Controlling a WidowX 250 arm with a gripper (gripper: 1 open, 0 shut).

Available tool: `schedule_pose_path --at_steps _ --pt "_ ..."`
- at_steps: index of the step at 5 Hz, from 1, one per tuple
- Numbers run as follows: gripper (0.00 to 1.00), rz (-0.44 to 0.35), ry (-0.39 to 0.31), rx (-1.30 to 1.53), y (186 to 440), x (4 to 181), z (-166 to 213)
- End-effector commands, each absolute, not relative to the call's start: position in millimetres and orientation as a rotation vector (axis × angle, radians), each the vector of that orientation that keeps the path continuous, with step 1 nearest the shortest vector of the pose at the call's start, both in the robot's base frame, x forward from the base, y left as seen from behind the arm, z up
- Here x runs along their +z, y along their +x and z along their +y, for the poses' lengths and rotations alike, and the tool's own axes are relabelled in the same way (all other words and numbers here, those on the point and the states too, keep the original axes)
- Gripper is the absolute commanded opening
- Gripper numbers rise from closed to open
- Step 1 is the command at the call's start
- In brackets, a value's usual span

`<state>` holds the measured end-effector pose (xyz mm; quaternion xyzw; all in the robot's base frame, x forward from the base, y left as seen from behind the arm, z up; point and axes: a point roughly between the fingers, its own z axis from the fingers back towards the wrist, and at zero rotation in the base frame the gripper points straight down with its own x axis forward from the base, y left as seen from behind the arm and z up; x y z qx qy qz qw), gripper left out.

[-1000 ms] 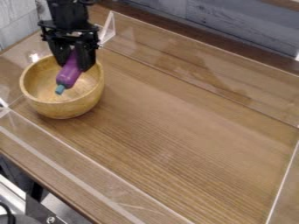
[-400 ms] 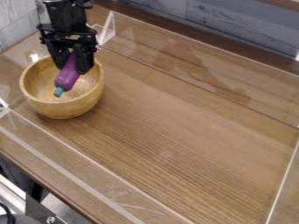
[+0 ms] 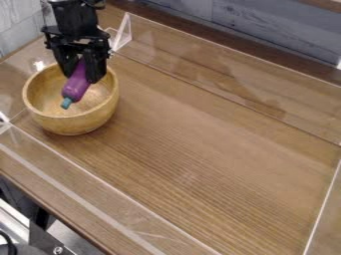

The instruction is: Put the purple eggplant in the brown bowl

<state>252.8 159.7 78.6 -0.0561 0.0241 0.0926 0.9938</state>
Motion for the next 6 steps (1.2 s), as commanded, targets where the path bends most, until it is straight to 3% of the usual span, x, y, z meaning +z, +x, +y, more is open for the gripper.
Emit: schedule_pose_path --at_steps 1,6 --pt "0.0 0.002 -0.082 0.189 259.6 91.5 168.1" --pt "0.0 0.015 -0.089 0.188 262.2 89.6 166.7"
